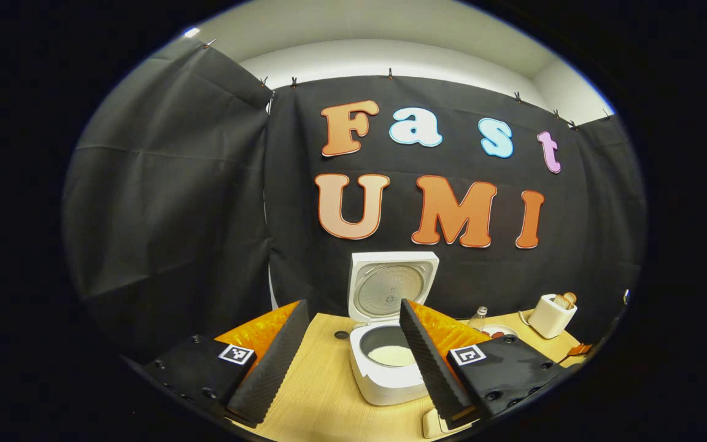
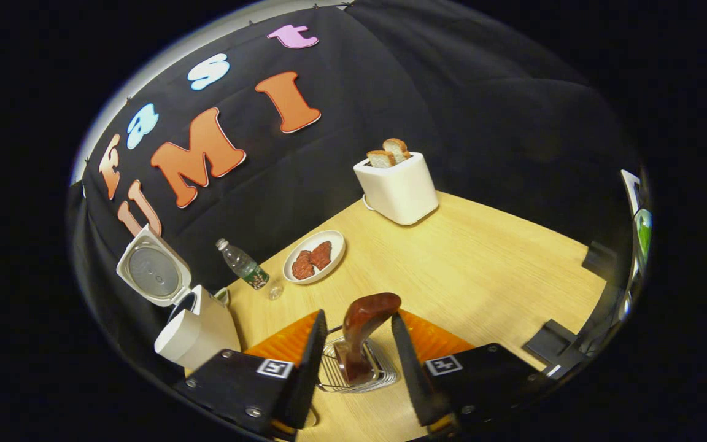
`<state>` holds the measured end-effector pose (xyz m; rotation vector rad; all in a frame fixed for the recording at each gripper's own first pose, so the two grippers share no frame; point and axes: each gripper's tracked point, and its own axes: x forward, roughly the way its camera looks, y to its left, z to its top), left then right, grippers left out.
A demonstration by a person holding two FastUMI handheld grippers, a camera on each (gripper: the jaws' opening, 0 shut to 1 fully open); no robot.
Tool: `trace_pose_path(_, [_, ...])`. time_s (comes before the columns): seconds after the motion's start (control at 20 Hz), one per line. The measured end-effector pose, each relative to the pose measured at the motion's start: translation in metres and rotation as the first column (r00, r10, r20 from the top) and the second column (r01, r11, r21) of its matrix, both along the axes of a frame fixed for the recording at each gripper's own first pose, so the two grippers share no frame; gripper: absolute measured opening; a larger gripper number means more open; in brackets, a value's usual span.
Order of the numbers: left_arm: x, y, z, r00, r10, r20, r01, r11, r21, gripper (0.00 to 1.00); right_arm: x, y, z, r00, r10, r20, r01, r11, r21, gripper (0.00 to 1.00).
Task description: Close the left gripper, press the button to open the rice cooker; take a wooden spoon from the chopstick holder with the right hand, scoop a spoonful of rice and pour it into the rice cooker, then put the wooden spoon back into the chopstick holder.
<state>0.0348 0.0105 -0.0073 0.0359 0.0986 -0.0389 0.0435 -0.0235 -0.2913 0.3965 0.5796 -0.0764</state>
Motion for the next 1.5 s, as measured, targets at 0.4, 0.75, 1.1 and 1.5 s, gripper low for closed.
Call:
trace_pose_path(0.4, [0.084,-0.041,0.054,0.998,-0.068,0.001,0.068,0.998,-0.013,1.0,-0.028,-0.022,0.052,0.999,-0.002,0.045,0.01,0.984,-0.179,0.95])
trace_pose_path(0.75, [0.199,-0.078,0.076,0.995,-0.091,-0.042,0.09,0.996,-0.022,1.0,-0.042,-0.034,0.071,0.998,-0.033,0.059,0.044,0.981,-0.191,0.95])
trace_pose_path(1.1, [0.31,-0.102,0.049,0.99,-0.091,-0.104,0.09,0.996,-0.013,1.0,-0.037,-0.055,0.091,0.995,-0.078,0.068,0.091,0.971,-0.222,0.95])
trace_pose_path(1.5, [0.376,-0.107,-0.032,0.967,-0.099,-0.233,0.09,0.995,-0.046,1.0,-0.017,-0.05,0.108,0.992,-0.097,0.077,0.112,0.967,-0.23,0.95])
